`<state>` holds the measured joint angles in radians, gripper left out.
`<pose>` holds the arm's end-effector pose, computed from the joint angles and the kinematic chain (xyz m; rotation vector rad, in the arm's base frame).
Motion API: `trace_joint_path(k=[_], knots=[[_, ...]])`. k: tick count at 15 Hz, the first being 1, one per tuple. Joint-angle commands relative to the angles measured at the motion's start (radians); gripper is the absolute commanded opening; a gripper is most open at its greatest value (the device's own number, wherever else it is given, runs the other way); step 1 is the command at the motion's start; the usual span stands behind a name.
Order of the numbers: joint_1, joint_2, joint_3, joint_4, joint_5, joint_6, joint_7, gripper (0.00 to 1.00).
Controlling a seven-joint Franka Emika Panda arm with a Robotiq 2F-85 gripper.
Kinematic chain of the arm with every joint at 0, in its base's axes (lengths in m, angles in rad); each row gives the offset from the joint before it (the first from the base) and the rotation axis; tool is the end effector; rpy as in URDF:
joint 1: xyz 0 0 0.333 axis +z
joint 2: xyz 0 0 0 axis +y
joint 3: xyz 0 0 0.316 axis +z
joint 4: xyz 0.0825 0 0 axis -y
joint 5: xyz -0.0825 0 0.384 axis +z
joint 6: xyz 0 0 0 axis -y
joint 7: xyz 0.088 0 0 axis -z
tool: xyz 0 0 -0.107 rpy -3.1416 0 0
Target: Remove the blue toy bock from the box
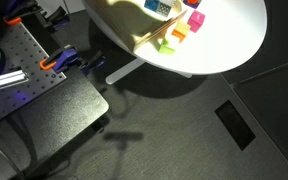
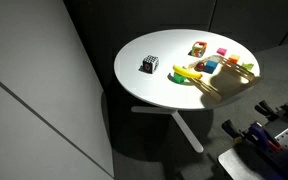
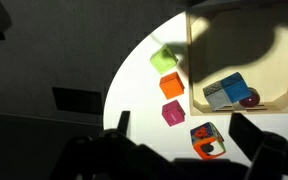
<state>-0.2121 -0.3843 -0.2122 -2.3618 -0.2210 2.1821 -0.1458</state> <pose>0.4072 -0.1991 0.4900 2.9578 -0.2405 0.2398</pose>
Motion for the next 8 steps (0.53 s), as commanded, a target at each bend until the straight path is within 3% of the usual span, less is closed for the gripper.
trace_joint_path(k=[1, 8], knots=[[-0.001, 0.000, 0.001, 0.003, 0.001, -0.003, -0.001, 1.00], [0.005, 0.030, 0.013, 0.023, 0.005, -0.019, 0.021, 1.00]])
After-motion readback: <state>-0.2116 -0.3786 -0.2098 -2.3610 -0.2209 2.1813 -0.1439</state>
